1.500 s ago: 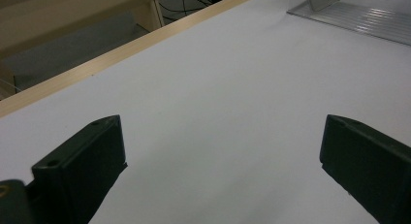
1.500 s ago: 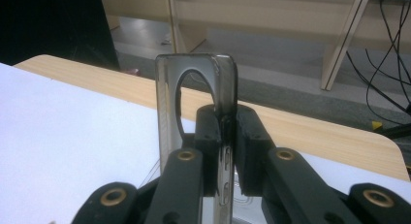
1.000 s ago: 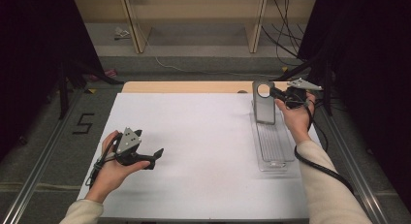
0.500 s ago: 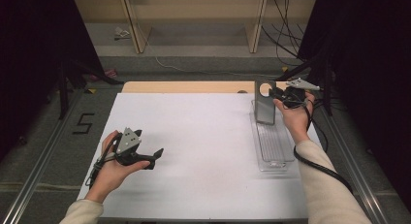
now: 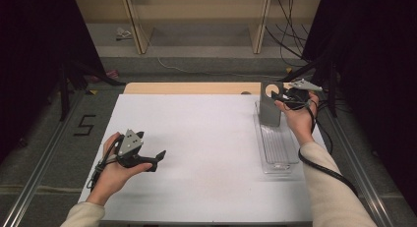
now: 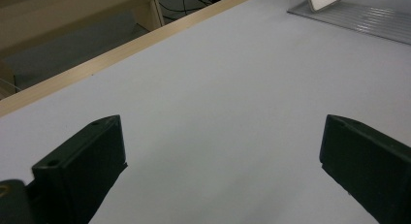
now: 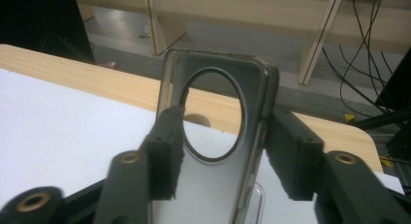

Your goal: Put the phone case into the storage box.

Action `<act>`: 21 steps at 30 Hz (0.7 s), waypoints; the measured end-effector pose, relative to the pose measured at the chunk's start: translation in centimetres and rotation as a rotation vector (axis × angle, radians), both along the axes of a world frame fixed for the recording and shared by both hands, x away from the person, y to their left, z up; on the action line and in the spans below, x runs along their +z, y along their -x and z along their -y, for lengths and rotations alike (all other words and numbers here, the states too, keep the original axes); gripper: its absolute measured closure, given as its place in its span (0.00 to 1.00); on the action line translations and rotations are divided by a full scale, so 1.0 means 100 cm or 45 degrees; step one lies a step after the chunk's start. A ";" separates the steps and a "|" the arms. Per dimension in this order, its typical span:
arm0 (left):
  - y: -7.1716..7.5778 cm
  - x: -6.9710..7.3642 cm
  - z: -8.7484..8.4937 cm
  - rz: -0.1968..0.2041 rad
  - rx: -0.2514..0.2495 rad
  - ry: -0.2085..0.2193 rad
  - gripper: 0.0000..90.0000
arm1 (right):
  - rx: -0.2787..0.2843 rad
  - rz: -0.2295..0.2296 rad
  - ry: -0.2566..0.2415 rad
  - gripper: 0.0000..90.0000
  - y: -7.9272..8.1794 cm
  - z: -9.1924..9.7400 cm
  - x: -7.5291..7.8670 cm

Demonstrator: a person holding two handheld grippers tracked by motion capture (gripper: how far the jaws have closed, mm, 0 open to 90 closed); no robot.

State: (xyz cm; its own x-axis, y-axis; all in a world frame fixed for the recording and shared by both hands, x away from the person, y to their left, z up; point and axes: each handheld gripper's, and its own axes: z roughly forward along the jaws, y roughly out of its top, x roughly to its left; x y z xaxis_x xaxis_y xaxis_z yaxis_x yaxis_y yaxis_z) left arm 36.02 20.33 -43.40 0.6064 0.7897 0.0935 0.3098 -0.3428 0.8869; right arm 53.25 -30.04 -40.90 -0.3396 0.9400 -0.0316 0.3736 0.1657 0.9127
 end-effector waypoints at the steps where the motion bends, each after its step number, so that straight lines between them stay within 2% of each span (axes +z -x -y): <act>1: 0.000 0.000 0.000 0.000 0.000 -0.001 0.02 | -0.003 -0.003 0.001 0.52 0.000 0.000 0.000; 8: 0.000 0.000 0.000 0.001 -0.001 -0.001 0.02 | -0.025 0.019 0.002 0.39 -0.001 0.002 0.001; 15: 0.000 0.001 0.000 0.002 -0.002 -0.002 0.02 | -0.041 0.045 -0.035 0.34 0.001 0.006 0.007; 18: 0.000 0.001 0.000 0.004 -0.001 -0.003 0.02 | -0.053 0.060 -0.059 0.35 0.002 0.008 0.010; 21: 0.000 0.001 0.000 0.004 0.000 0.003 0.02 | -0.058 0.059 -0.101 0.49 0.004 0.012 0.014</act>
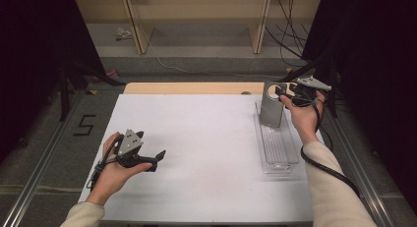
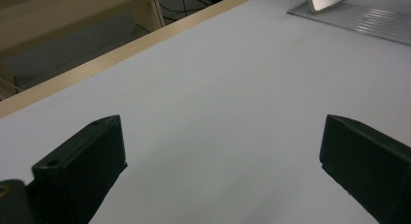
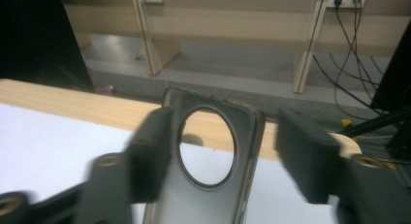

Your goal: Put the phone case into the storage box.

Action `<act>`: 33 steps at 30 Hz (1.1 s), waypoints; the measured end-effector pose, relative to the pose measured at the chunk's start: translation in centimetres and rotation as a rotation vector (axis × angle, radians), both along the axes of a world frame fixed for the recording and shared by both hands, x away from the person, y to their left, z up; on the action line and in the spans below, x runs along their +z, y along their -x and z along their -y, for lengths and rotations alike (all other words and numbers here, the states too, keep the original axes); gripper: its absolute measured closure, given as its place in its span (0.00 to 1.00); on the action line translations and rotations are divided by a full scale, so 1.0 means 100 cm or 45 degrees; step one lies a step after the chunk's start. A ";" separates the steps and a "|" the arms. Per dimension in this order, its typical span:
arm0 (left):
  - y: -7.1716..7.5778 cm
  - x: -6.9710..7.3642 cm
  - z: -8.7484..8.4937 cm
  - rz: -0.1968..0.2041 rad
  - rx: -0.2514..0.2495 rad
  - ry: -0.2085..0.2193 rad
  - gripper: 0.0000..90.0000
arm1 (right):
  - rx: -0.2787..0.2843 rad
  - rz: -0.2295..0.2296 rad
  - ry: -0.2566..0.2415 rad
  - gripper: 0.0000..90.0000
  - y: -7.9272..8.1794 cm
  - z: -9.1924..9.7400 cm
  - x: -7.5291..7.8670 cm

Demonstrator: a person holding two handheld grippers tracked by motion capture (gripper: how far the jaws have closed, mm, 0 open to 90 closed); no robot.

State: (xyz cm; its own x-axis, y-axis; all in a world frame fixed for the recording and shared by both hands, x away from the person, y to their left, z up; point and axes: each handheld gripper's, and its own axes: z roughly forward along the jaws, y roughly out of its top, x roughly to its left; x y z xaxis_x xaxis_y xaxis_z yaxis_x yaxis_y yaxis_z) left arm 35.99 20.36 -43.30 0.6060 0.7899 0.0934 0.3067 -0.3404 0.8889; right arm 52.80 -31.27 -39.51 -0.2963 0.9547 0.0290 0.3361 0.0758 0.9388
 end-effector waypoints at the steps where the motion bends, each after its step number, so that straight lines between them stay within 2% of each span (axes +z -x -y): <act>1: 0.000 0.000 0.000 0.000 0.000 0.000 0.02 | 0.000 0.006 -0.026 0.56 0.001 0.002 0.001; 6: 0.000 0.000 0.000 0.002 0.001 -0.001 0.02 | -0.019 0.005 -0.089 0.76 0.006 0.008 0.006; 11: 0.000 0.000 0.000 0.000 0.001 -0.002 0.02 | -0.082 -0.029 -0.085 0.99 0.011 0.010 0.008; 13: 0.000 0.000 0.000 0.001 0.003 -0.002 0.02 | -0.130 -0.066 -0.065 1.00 0.012 0.010 0.007; 22: 0.000 0.000 -0.001 0.000 0.005 -0.004 0.02 | -0.183 -0.169 -0.016 1.00 0.008 0.006 -0.003; 28: 0.000 0.000 -0.001 -0.002 0.002 -0.003 0.03 | -0.181 -0.182 0.023 1.00 0.006 0.001 -0.008; 33: 0.000 -0.001 -0.001 -0.005 0.003 -0.003 0.03 | -0.179 -0.189 0.032 1.00 0.004 -0.001 -0.012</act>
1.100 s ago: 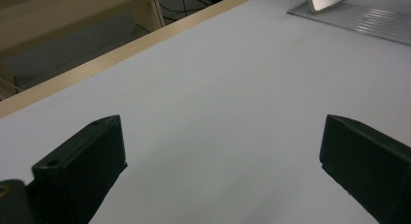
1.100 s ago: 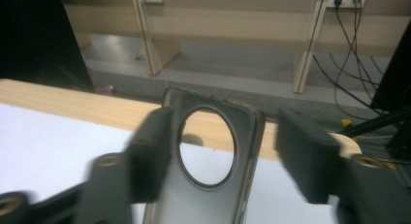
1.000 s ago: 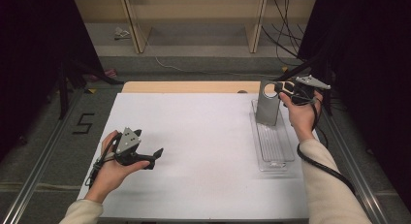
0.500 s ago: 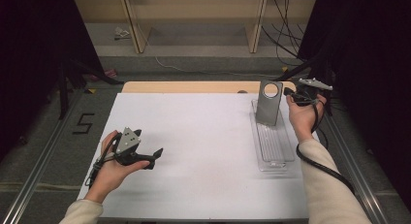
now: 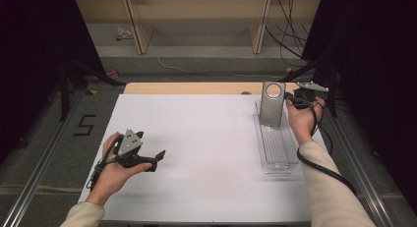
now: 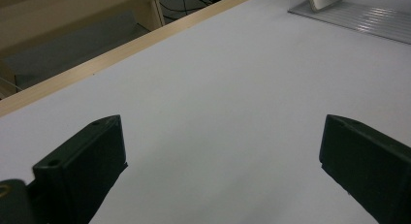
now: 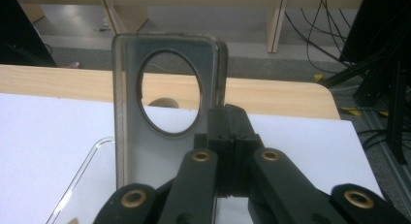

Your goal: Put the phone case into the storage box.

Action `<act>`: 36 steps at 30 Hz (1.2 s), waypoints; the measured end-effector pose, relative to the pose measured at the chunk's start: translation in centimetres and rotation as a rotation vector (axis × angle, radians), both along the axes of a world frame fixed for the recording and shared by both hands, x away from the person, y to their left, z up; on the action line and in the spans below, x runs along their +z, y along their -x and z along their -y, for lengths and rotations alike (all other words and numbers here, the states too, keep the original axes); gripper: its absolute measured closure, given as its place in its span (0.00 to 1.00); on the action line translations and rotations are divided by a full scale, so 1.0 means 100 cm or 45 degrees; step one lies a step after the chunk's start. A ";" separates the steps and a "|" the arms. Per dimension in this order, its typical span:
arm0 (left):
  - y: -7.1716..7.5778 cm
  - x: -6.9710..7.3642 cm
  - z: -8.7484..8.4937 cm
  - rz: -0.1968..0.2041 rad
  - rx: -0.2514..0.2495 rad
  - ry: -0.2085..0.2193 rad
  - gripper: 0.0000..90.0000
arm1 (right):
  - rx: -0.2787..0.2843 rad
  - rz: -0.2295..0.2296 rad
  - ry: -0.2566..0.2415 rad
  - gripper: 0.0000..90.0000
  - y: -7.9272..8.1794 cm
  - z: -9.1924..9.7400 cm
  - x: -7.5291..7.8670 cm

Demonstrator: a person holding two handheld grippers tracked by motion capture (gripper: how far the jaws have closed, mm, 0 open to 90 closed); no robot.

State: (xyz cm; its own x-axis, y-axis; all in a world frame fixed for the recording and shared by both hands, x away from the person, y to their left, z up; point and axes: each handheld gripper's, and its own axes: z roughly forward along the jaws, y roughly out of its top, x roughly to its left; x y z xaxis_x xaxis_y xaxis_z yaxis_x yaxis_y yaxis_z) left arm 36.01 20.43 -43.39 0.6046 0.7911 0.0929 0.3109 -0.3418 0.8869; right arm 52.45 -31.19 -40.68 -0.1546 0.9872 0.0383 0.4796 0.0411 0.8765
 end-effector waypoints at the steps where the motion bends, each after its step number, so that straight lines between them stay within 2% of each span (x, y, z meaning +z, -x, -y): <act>1: 0.000 0.000 0.000 0.001 0.000 0.000 0.03 | 0.000 -0.007 0.001 1.00 -0.001 -0.001 -0.001; 12: 0.000 0.000 0.000 0.000 0.000 0.000 0.03 | 0.006 -0.032 0.008 1.00 -0.005 -0.001 -0.009; 22: 0.000 -0.001 0.000 -0.001 -0.002 -0.004 0.03 | 0.028 -0.005 0.003 0.98 -0.003 -0.003 -0.005; 27: 0.000 0.000 -0.001 -0.001 0.002 0.003 0.03 | 0.043 0.001 -0.001 0.91 -0.001 -0.001 -0.003; 36: 0.000 0.000 -0.001 -0.001 0.002 0.005 0.03 | 0.106 0.016 0.001 0.73 0.004 -0.002 0.000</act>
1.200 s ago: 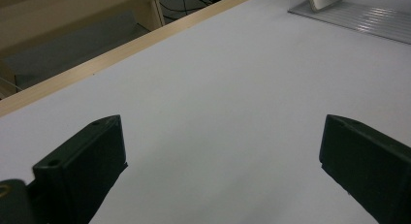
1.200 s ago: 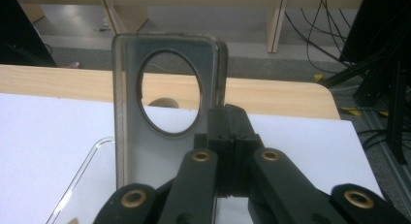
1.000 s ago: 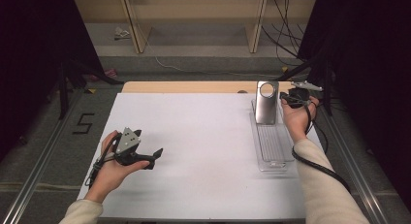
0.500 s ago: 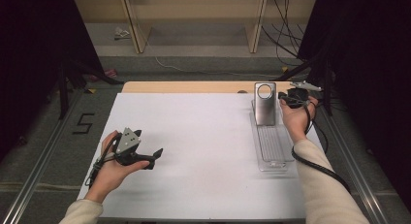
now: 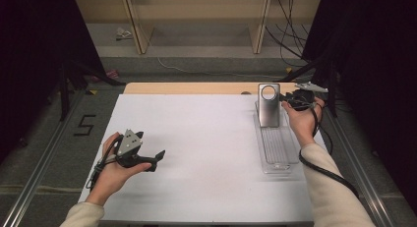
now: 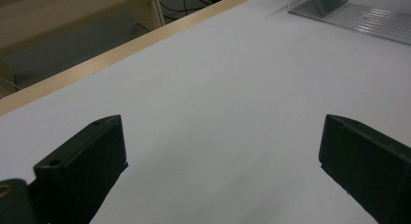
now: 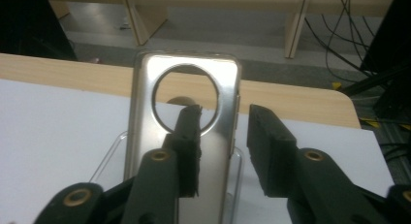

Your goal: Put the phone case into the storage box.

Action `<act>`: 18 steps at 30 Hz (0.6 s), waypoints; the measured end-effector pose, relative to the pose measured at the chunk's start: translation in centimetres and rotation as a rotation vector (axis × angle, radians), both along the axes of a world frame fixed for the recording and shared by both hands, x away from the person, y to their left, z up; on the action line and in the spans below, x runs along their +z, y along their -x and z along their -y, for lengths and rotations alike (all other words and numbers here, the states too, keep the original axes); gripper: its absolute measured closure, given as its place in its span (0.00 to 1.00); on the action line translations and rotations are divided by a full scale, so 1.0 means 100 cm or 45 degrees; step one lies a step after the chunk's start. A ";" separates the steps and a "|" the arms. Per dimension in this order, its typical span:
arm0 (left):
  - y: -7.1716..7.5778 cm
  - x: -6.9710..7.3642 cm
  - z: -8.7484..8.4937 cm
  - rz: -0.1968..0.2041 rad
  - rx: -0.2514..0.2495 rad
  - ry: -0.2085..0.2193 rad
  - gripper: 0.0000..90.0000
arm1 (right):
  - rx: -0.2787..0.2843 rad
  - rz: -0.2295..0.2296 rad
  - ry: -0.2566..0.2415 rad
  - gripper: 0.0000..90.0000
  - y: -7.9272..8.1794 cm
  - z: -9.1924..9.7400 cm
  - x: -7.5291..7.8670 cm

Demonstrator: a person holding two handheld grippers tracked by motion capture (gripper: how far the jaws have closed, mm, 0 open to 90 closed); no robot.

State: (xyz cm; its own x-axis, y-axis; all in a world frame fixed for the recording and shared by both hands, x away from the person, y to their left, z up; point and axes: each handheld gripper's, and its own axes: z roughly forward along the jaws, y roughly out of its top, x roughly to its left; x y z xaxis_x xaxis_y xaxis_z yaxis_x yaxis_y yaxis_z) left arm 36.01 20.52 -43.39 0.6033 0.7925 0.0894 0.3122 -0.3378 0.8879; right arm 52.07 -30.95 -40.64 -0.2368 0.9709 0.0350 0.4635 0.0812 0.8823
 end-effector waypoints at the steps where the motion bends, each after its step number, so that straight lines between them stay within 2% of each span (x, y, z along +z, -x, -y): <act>1: 0.000 0.000 0.000 0.000 0.001 0.001 0.03 | 0.009 0.000 0.001 0.71 0.001 -0.001 0.000; 18: 0.000 0.001 0.001 0.002 -0.002 0.008 0.03 | 0.104 0.002 0.004 0.44 0.015 -0.006 0.008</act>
